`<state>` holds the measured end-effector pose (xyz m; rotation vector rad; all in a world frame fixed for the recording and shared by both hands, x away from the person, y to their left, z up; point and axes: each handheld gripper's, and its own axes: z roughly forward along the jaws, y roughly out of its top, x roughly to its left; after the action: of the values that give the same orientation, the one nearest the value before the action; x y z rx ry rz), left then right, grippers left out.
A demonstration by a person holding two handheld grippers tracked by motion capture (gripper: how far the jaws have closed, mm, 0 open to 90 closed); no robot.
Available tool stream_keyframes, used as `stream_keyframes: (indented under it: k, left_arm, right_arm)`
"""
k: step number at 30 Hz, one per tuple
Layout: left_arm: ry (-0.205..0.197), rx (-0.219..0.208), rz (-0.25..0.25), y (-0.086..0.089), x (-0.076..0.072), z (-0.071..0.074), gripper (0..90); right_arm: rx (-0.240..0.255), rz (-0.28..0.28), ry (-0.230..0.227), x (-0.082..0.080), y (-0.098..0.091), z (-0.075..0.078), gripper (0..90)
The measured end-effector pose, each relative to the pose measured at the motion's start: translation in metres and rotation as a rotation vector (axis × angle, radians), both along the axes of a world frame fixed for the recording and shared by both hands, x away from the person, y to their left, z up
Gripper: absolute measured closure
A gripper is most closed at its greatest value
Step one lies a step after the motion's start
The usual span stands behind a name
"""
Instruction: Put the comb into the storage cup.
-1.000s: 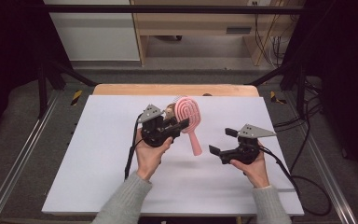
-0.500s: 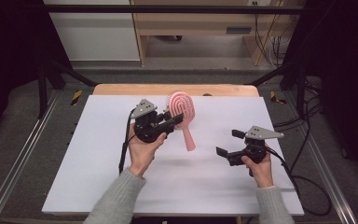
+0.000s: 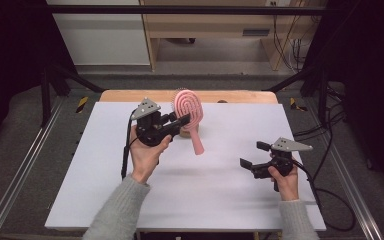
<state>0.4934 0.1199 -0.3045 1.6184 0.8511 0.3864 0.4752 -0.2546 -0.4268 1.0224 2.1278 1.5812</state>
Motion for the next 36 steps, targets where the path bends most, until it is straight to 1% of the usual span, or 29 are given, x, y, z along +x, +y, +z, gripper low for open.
stream_keyframes:
  k: [2, 9, 15, 18, 23, 31, 34, 36]
  left_arm:
    - [-0.004, 0.005, 0.004, 0.001, 0.001, 0.002, 64.1]
    - [-0.022, 0.016, 0.012, 0.006, 0.003, 0.012, 64.1]
    - [-0.027, 0.023, 0.012, 0.008, 0.006, 0.018, 64.1]
    - [-0.031, 0.035, 0.013, 0.009, 0.007, 0.021, 64.1]
    - [-0.036, 0.033, 0.013, 0.009, 0.010, 0.027, 64.1]
    - [-0.039, 0.042, 0.013, 0.006, 0.017, 0.033, 64.1]
    - [-0.037, 0.052, 0.017, 0.006, 0.021, 0.036, 64.1]
    - [-0.037, 0.051, 0.024, 0.008, 0.024, 0.038, 64.1]
  right_arm:
    - [-0.004, 0.000, -0.006, -0.001, -0.002, -0.001, 0.3]
    - [-0.013, 0.008, -0.002, -0.004, -0.007, -0.004, 0.3]
    - [-0.023, 0.007, 0.008, -0.003, -0.007, -0.007, 0.3]
    - [-0.024, 0.010, 0.005, -0.003, -0.007, -0.007, 0.3]
    - [-0.024, 0.002, 0.001, -0.003, -0.007, -0.007, 0.3]
    - [-0.027, 0.004, 0.000, -0.003, -0.008, -0.009, 0.3]
    - [-0.027, 0.004, -0.001, -0.003, -0.009, -0.009, 0.3]
    - [-0.028, 0.000, 0.003, -0.003, -0.008, -0.010, 0.3]
